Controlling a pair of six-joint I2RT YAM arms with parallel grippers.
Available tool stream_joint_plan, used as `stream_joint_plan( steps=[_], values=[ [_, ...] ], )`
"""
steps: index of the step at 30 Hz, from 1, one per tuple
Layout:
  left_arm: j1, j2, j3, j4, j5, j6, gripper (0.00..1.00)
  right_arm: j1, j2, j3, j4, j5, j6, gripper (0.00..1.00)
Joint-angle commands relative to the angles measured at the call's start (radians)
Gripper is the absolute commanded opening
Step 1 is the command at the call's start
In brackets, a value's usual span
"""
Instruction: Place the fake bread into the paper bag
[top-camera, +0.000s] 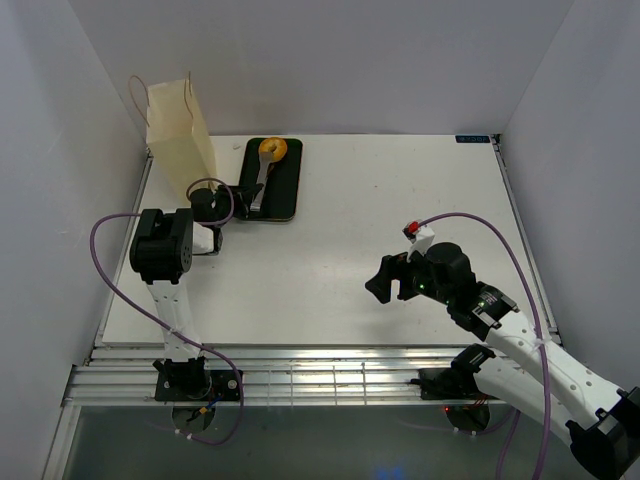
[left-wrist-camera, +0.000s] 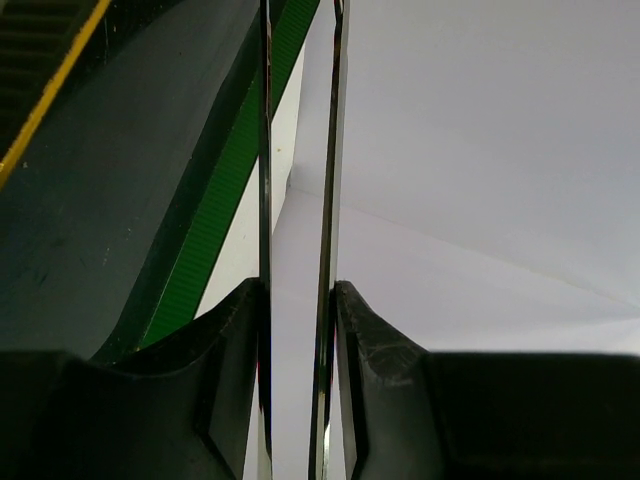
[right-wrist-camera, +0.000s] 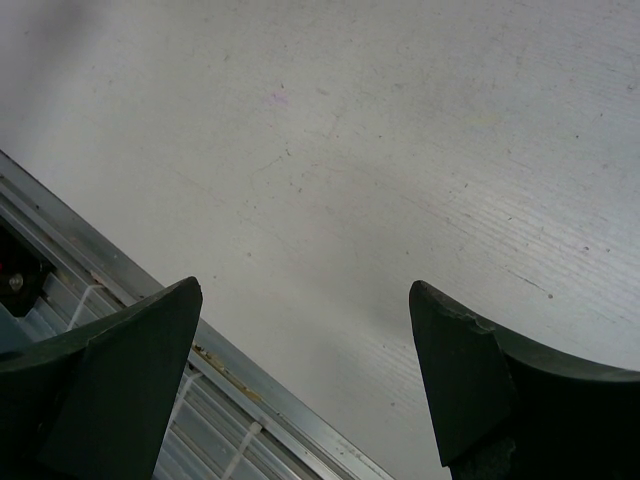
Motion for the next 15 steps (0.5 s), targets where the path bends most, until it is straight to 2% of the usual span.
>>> stream_joint_plan(
  steps=[1, 15],
  values=[
    [-0.004, -0.037, 0.001, 0.011, 0.006, 0.024, 0.33, -0.004, -0.018, 0.033, 0.009, 0.006, -0.012, 0.9],
    [-0.007, -0.259, -0.164, 0.025, 0.041, 0.117, 0.23, -0.005, -0.02, 0.036, 0.01, -0.005, -0.004, 0.9]
  ],
)
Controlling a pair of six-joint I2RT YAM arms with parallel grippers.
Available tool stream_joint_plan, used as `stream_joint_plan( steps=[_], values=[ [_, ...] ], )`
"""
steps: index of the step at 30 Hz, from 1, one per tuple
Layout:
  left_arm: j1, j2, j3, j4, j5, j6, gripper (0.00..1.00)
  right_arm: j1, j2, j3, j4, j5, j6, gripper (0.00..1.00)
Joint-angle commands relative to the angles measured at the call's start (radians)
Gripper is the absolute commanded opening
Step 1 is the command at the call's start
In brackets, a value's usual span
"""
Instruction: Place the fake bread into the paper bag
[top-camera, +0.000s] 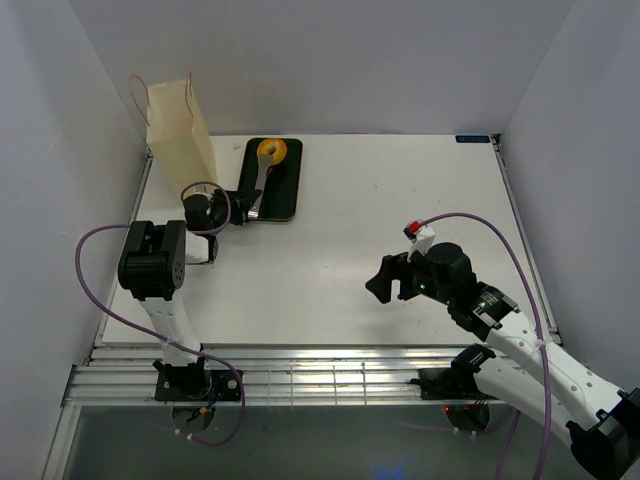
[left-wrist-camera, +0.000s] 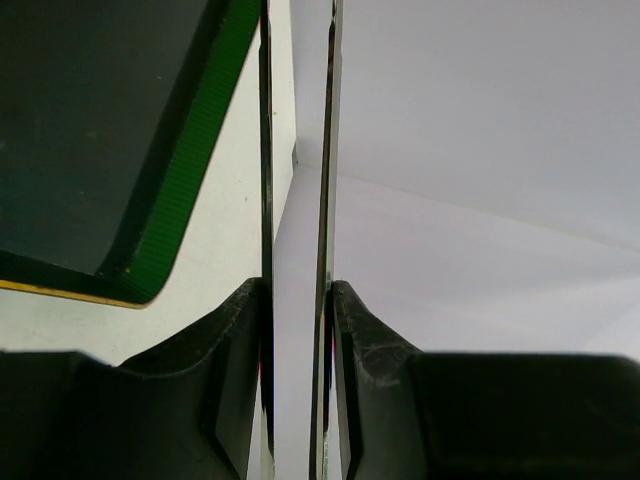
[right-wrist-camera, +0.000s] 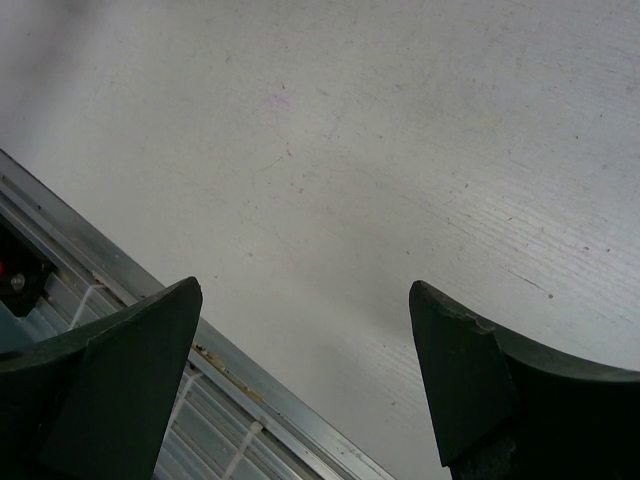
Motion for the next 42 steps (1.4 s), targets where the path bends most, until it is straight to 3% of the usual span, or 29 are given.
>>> stream_joint_plan(
  steps=[1, 12, 21, 31, 37, 42],
  values=[
    [-0.006, -0.101, -0.023, 0.035, 0.032, 0.047, 0.23, -0.004, -0.01, 0.036, 0.012, -0.006, -0.005, 0.9],
    [-0.008, -0.314, -0.194, 0.009, 0.097, 0.122, 0.22, -0.005, -0.02, 0.036, 0.009, -0.006, -0.007, 0.9],
    [-0.008, -0.635, -0.257, -0.277, 0.114, 0.344, 0.22, -0.004, -0.007, 0.034, 0.013, -0.013, -0.013, 0.9],
    [-0.008, -0.919, -0.173, -0.723, 0.036, 0.643, 0.25, -0.007, -0.01, 0.019, 0.015, -0.007, -0.016, 0.9],
    [-0.008, -0.991, -0.048, -0.954, -0.075, 0.844, 0.26, -0.007, 0.008, 0.008, 0.03, -0.019, -0.013, 0.9],
    [-0.008, -1.011, 0.073, -1.051, -0.127, 0.961, 0.27, -0.006, 0.023, 0.007, 0.042, -0.03, -0.008, 0.9]
  ],
)
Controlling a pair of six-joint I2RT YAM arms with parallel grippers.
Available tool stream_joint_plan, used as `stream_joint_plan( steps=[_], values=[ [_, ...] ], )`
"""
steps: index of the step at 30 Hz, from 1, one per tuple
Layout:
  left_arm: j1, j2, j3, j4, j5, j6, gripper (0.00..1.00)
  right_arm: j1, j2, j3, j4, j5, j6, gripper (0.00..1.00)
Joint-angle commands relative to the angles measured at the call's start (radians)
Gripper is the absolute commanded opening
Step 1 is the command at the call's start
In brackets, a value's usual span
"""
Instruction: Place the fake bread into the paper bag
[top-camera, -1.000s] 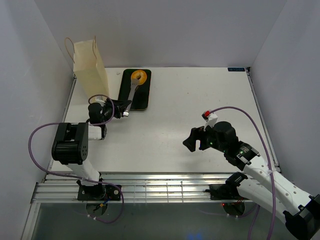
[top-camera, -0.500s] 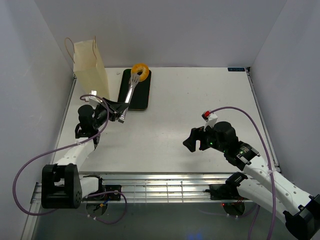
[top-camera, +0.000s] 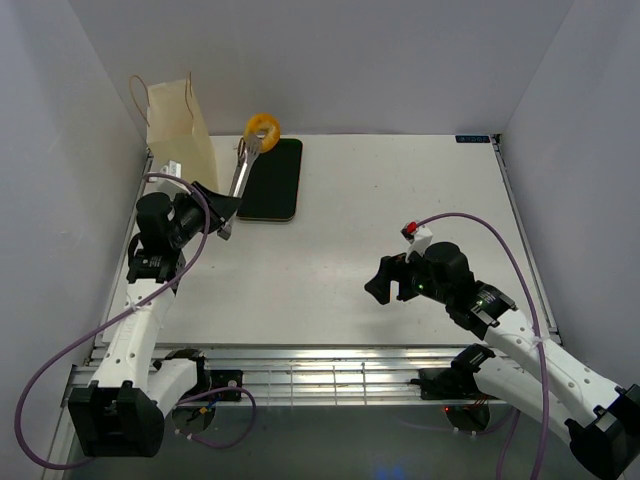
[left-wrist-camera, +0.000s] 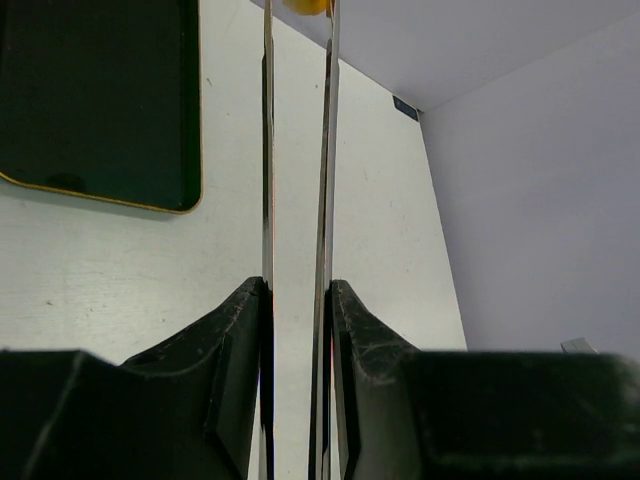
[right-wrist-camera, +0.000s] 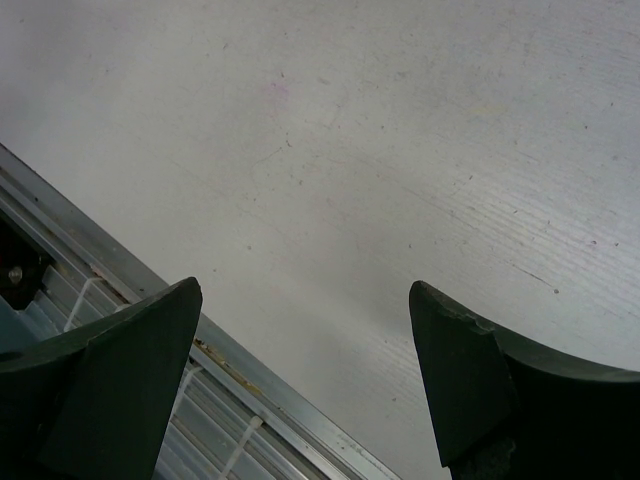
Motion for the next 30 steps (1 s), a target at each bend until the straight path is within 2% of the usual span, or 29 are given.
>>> stream_joint_plan(
  steps=[1, 9, 17, 21, 30],
  values=[
    [-0.002, -0.029, 0.119, -0.132, -0.083, 0.151, 0.27, -0.006, 0.007, 0.009, 0.048, -0.018, -0.008, 0.9],
    [-0.002, -0.029, 0.346, -0.271, -0.255, 0.35, 0.31, -0.006, 0.001, -0.001, 0.048, -0.014, -0.008, 0.9],
    [-0.001, -0.012, 0.502, -0.309, -0.477, 0.476, 0.31, -0.006, 0.001, -0.002, 0.048, -0.017, -0.009, 0.9],
    [-0.002, -0.012, 0.528, -0.279, -0.583, 0.489, 0.32, -0.007, 0.004, -0.002, 0.048, -0.015, -0.009, 0.9],
    [-0.002, 0.043, 0.561, -0.202, -0.692, 0.505, 0.33, -0.007, 0.0, 0.002, 0.053, -0.021, -0.011, 0.9]
  ],
)
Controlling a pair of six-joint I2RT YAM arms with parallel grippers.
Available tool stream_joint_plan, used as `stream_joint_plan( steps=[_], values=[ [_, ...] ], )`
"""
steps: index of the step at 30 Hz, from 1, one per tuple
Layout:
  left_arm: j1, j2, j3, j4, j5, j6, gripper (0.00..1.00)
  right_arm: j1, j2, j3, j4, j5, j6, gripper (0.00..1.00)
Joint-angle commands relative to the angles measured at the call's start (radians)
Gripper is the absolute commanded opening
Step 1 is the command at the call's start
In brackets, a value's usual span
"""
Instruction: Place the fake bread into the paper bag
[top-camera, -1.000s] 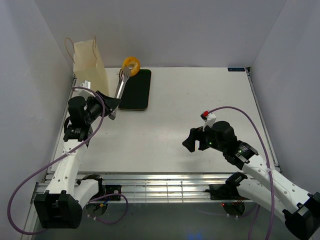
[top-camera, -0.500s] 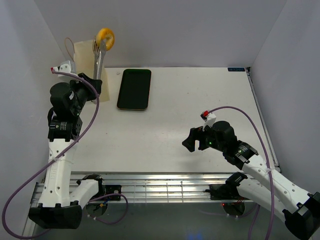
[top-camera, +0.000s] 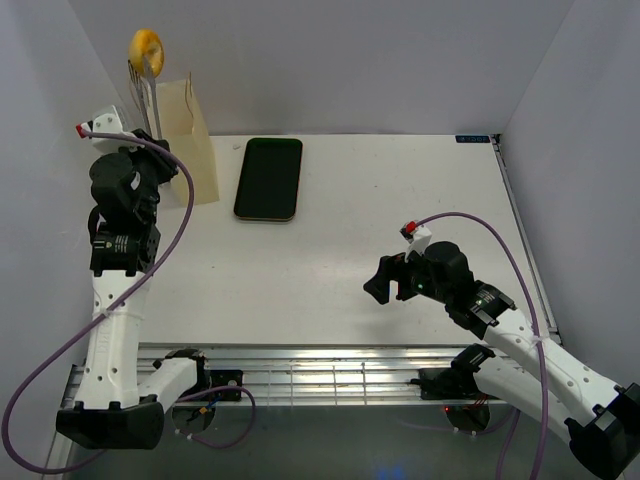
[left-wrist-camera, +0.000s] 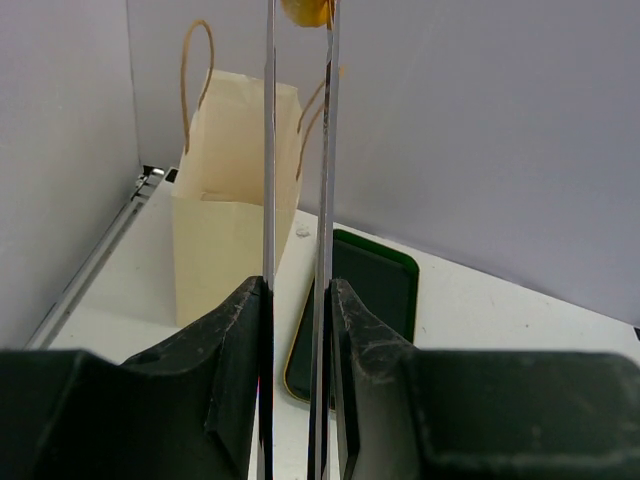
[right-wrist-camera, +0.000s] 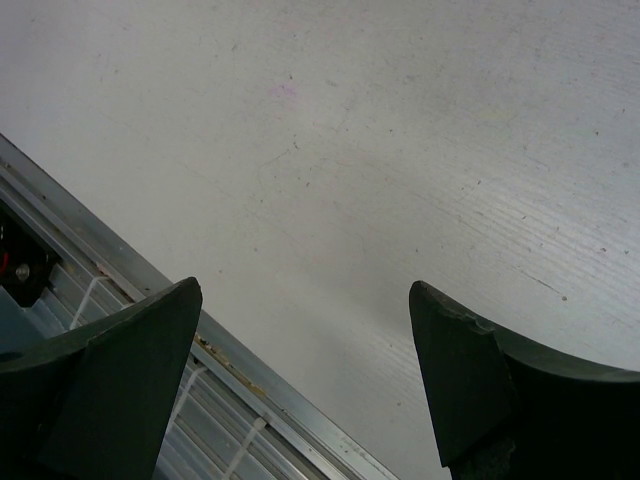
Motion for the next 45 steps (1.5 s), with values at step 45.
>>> stream_joint_plan(
  steps=[45],
  values=[
    [0.015, 0.366, 0.202, -0.071, -0.032, 0.056, 0.37, -0.013, -0.054, 0.002, 0.018, 0.001, -0.008, 0.9]
  ],
)
